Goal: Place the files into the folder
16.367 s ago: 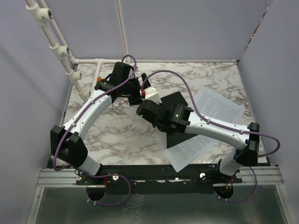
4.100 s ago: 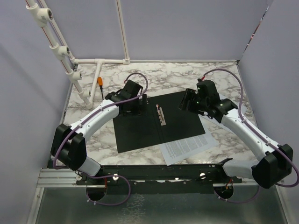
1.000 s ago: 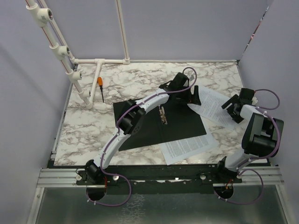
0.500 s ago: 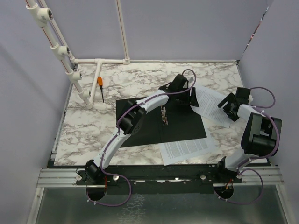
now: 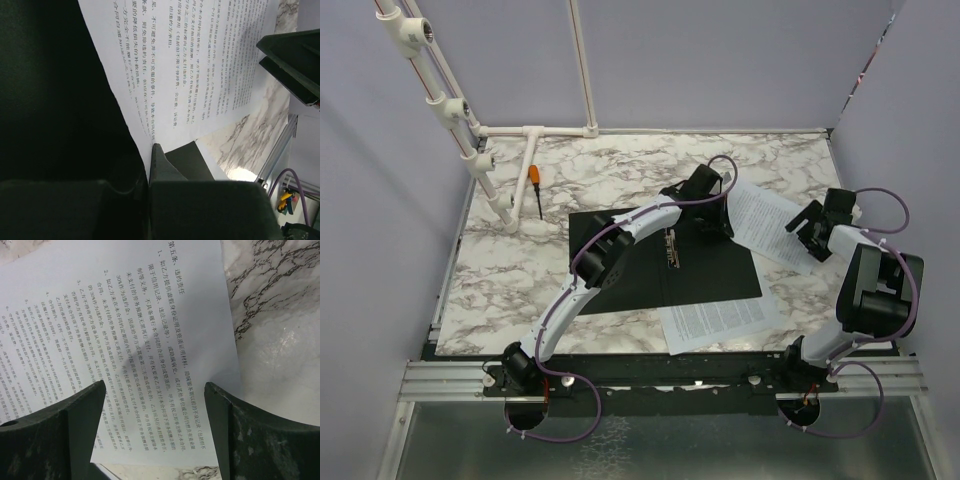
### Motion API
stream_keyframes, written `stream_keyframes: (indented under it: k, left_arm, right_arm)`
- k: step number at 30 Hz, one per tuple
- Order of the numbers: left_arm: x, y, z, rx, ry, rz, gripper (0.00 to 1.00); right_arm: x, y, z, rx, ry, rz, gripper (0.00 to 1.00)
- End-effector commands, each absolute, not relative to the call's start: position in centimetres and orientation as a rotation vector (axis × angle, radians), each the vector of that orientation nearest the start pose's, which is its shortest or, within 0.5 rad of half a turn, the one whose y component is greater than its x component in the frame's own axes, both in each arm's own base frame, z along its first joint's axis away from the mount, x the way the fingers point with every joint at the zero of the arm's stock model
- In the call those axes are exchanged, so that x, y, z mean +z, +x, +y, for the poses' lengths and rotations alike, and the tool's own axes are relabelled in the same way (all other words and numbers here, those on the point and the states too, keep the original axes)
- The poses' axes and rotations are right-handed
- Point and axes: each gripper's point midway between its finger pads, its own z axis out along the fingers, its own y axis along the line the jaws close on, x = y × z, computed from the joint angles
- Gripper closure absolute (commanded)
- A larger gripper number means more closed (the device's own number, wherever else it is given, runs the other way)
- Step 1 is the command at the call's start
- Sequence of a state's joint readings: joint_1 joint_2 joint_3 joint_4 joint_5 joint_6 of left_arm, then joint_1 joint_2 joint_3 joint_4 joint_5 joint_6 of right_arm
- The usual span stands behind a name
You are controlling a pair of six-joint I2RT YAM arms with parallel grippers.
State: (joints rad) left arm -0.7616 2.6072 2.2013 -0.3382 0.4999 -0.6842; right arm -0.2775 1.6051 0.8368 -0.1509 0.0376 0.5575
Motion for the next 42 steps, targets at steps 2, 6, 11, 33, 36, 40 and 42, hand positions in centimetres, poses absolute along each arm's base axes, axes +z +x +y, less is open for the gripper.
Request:
stream_keyframes:
  k: [2, 6, 11, 33, 36, 40, 42]
  left_arm:
    - [2.4, 37.8, -51.2, -1.211, 0.369, 2.592, 1.0]
    - [3.8, 38.3, -51.4, -1.223, 0.353, 2.551, 1.0]
    - [6.1, 38.4, -51.5, -1.247, 0.37, 2.496, 1.0]
    - [15.4, 35.8, -46.1, -1.18, 0.631, 2.384, 1.0]
    - [17.4, 35.1, -45.0, -1.154, 0.675, 2.364, 1.0]
    - [20.1, 34.2, -43.5, -1.118, 0.721, 2.333, 1.0]
    - [21.3, 33.6, -42.9, -1.112, 0.729, 2.318, 1.0]
  right_arm:
    - [3.1, 34.7, -7.5, 0.108, 1.056, 2.302, 0.16]
    - [5.0, 35.1, -7.5, 0.132, 1.047, 2.253, 0.15]
    - [7.7, 35.8, -7.1, 0.179, 1.003, 2.211, 0.13]
    - [19.8, 39.3, 1.3, 0.623, 0.49, 1.998, 0.13]
    - [22.0, 39.8, 2.3, 0.633, 0.418, 1.961, 0.12]
    - [24.8, 40.1, 3.3, 0.659, 0.312, 1.923, 0.12]
    - [26.3, 40.2, 4.1, 0.68, 0.25, 1.897, 0.12]
